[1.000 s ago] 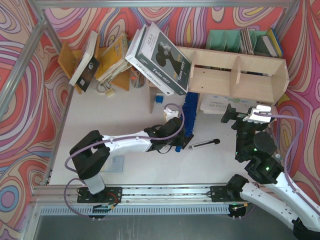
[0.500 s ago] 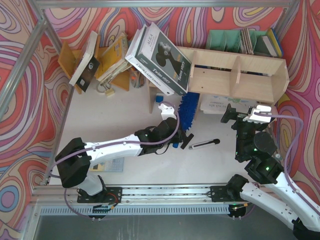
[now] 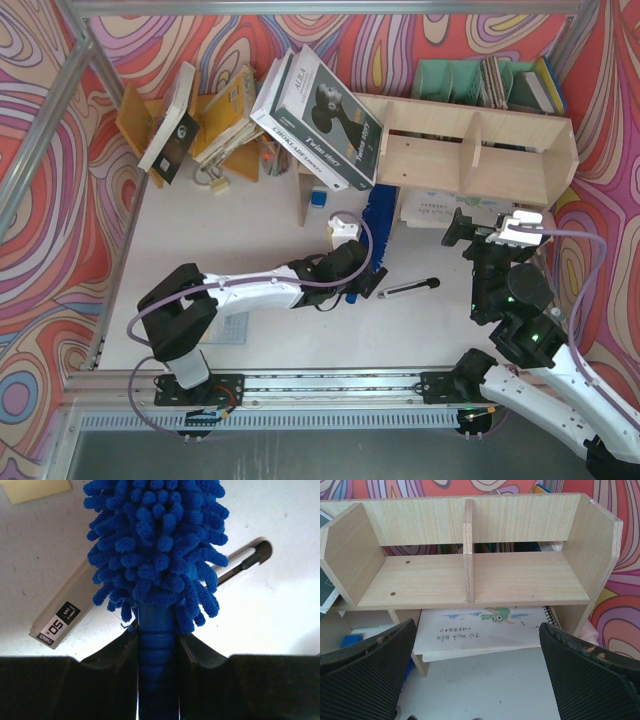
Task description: Dust the bookshelf with a duster
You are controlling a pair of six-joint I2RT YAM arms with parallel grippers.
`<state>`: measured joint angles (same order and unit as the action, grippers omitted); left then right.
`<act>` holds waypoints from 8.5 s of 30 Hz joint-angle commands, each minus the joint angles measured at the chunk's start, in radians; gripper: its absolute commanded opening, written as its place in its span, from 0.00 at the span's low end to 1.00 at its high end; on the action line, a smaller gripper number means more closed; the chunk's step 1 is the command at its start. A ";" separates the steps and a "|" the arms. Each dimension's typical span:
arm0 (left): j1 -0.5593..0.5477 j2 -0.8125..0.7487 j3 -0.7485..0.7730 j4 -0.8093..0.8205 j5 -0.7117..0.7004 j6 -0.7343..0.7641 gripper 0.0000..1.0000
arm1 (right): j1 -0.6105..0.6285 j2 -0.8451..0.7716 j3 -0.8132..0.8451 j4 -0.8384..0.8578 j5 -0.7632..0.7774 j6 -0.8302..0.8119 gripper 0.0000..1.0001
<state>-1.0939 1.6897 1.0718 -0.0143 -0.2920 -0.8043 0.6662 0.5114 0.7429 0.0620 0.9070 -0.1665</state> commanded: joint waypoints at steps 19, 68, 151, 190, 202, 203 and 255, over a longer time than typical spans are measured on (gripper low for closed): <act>0.006 -0.225 0.022 0.003 -0.076 0.137 0.00 | -0.007 0.011 0.023 -0.006 -0.003 0.013 0.99; 0.036 -0.301 -0.110 -0.025 -0.106 0.054 0.00 | -0.007 0.016 0.025 -0.006 -0.004 0.013 0.99; -0.593 -0.984 -0.067 -0.963 -0.450 0.035 0.00 | -0.007 0.035 0.025 -0.002 0.081 0.015 0.99; -0.464 -0.634 0.548 -0.539 -0.728 0.777 0.00 | -0.007 0.063 0.155 -0.011 -0.006 -0.070 0.99; -0.371 -0.851 0.581 -0.702 -0.945 0.824 0.00 | -0.007 0.023 0.056 0.089 0.002 -0.105 0.99; -0.372 -0.873 0.571 -0.735 -0.965 0.798 0.00 | -0.007 0.020 0.049 0.102 0.001 -0.114 0.99; 0.405 -0.771 0.467 -0.765 -0.287 0.702 0.00 | -0.007 0.069 0.026 0.083 -0.005 -0.076 0.99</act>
<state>-0.7219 0.9272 1.6230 -0.7834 -0.6056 -0.0437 0.6651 0.5713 0.7631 0.1349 0.9039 -0.2394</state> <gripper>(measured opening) 0.343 0.986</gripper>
